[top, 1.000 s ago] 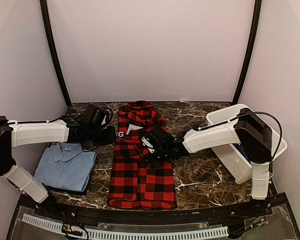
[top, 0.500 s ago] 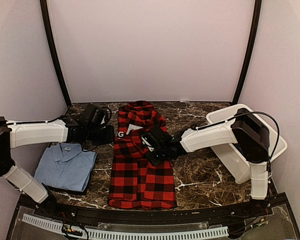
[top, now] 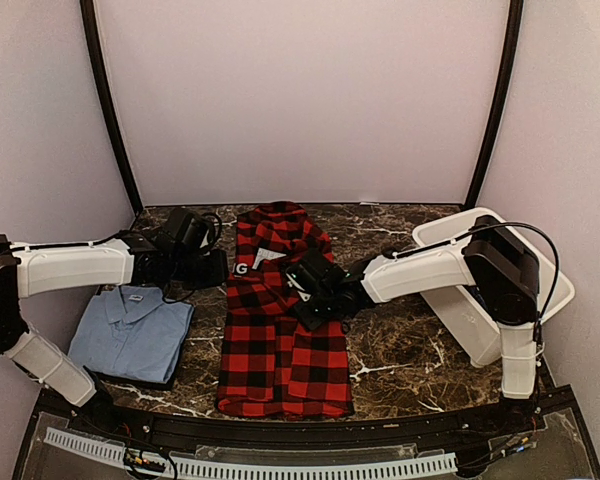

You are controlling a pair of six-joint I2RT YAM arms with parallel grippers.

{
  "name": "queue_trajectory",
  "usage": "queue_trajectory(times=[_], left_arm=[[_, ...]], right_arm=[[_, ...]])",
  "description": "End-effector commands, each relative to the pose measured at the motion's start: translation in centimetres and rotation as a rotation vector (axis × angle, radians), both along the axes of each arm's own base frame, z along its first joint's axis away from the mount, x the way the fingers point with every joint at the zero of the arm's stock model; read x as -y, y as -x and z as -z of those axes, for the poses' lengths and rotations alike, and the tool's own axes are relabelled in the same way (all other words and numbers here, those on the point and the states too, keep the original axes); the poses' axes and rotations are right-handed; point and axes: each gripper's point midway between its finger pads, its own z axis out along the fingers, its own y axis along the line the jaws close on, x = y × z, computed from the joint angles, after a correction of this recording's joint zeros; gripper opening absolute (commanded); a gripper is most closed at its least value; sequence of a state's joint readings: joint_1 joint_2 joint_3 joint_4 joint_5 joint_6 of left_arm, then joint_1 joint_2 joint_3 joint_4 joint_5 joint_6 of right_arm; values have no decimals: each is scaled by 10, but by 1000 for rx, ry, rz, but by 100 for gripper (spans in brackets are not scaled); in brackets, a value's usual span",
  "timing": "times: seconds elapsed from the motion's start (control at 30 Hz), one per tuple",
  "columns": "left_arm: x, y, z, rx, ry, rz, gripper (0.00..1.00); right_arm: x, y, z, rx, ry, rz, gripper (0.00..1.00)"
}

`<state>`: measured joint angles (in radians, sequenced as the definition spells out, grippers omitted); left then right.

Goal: Fold and stack the long sleeve shirts
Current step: Flatten out the square-folded shirt at the center of the board.

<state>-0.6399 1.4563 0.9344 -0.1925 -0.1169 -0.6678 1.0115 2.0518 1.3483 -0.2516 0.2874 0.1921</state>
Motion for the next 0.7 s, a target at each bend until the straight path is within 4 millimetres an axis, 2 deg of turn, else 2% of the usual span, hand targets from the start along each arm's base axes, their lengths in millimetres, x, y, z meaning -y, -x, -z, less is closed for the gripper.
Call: queue_trajectory(times=[0.0, 0.1, 0.3, 0.53, 0.67], left_arm=[[-1, 1, -16, 26, 15, -3, 0], [-1, 1, -17, 27, 16, -5, 0], [-4, 1, -20, 41, 15, -20, 0], [-6, 0, -21, 46, 20, -32, 0], [-6, -1, -21, 48, 22, -33, 0]], right_arm=[[2, -6, -14, 5, -29, 48, 59], [3, -8, -25, 7, -75, 60, 59], [15, -14, -30, 11, -80, 77, 58], [14, -8, -18, -3, -34, 22, 57], [7, 2, -14, -1, -17, -17, 58]])
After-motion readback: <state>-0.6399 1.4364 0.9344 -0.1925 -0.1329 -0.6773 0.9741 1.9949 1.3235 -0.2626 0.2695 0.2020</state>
